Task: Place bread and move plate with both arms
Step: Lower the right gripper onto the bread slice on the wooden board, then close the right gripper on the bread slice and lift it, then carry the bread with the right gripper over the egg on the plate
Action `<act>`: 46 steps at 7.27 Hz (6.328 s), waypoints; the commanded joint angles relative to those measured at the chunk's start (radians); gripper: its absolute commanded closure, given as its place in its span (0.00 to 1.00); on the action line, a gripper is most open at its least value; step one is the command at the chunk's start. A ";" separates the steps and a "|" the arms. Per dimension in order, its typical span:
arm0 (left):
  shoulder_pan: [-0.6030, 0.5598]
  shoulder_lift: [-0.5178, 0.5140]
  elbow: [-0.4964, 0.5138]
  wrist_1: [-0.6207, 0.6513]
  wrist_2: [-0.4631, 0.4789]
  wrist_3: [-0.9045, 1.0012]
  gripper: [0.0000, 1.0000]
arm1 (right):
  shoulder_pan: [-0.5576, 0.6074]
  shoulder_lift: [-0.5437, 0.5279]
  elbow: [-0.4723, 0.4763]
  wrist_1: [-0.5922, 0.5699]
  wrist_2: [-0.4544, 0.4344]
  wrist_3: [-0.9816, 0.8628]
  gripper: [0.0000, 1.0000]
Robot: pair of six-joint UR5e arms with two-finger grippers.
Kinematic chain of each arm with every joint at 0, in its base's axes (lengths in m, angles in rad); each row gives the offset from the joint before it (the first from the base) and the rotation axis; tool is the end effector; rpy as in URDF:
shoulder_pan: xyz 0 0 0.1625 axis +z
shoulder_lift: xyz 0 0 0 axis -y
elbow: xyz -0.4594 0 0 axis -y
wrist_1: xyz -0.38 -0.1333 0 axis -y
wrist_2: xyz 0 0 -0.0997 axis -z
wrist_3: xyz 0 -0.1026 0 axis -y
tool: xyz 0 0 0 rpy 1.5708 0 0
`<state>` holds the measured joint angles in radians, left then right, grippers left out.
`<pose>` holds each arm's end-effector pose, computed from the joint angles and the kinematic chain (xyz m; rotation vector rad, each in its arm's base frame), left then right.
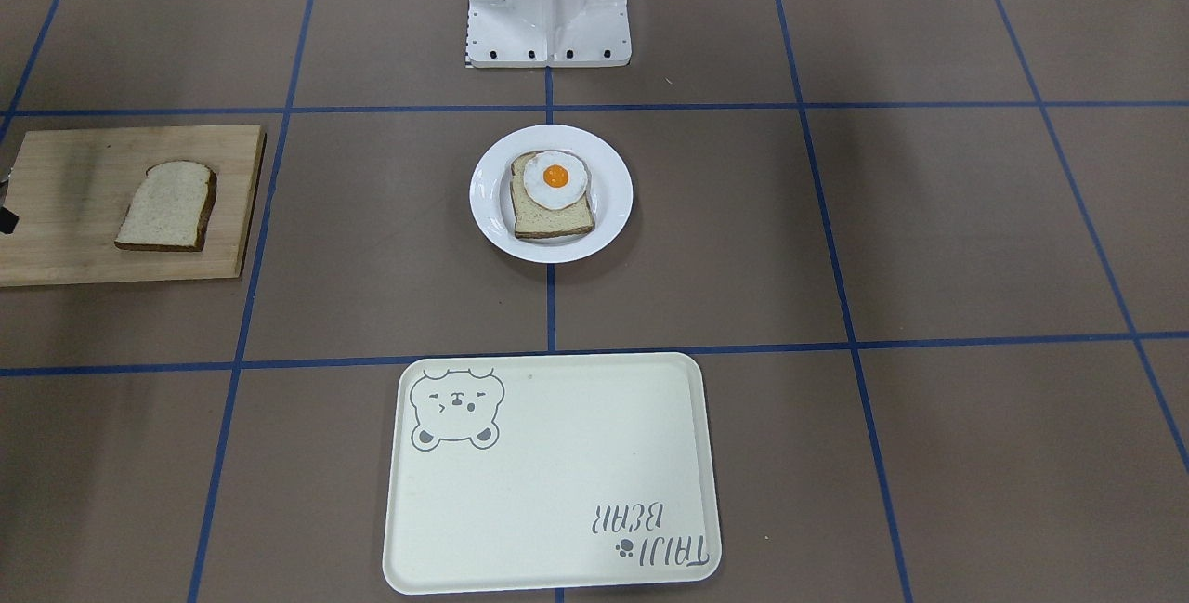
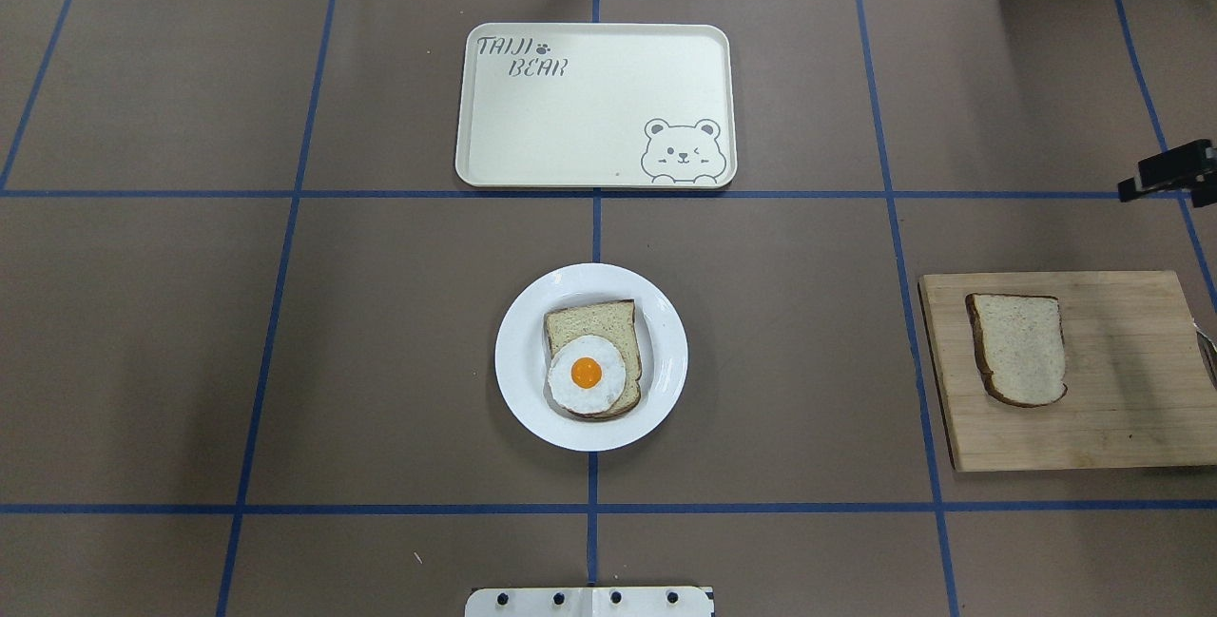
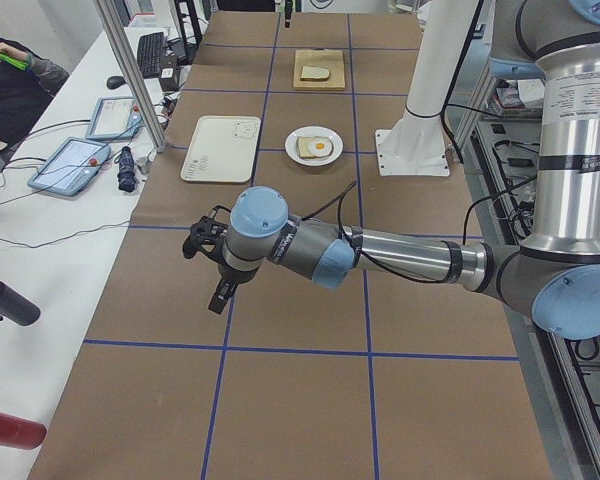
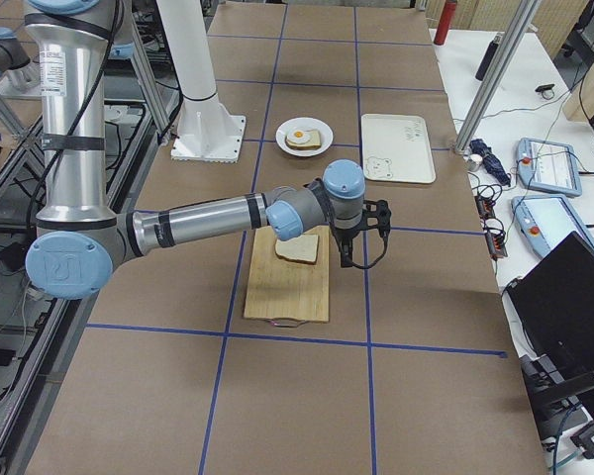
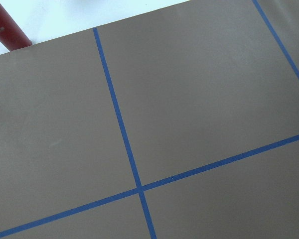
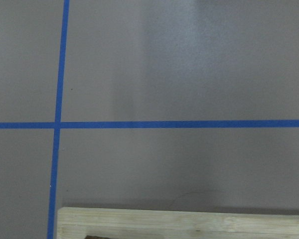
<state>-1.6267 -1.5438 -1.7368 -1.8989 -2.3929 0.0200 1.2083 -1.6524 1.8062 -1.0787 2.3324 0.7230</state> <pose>-0.0851 -0.4804 0.5865 0.4704 0.7891 0.1586 -0.1055 -0.4545 0.5614 0.1460 -0.9437 0.0869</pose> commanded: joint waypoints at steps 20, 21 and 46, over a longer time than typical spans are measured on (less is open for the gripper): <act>0.001 0.074 -0.004 -0.083 0.000 -0.018 0.01 | -0.395 -0.141 -0.142 0.562 -0.320 0.394 1.00; 0.001 0.073 -0.004 -0.083 0.000 -0.018 0.01 | -0.395 -0.142 -0.136 0.562 -0.311 0.385 1.00; 0.002 0.073 0.003 -0.081 -0.032 -0.055 0.01 | -0.806 0.510 -0.240 0.553 -0.643 0.668 0.92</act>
<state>-1.6245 -1.4711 -1.7337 -1.9812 -2.4228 -0.0341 0.4028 -1.1493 1.5758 -0.5268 1.6955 1.3942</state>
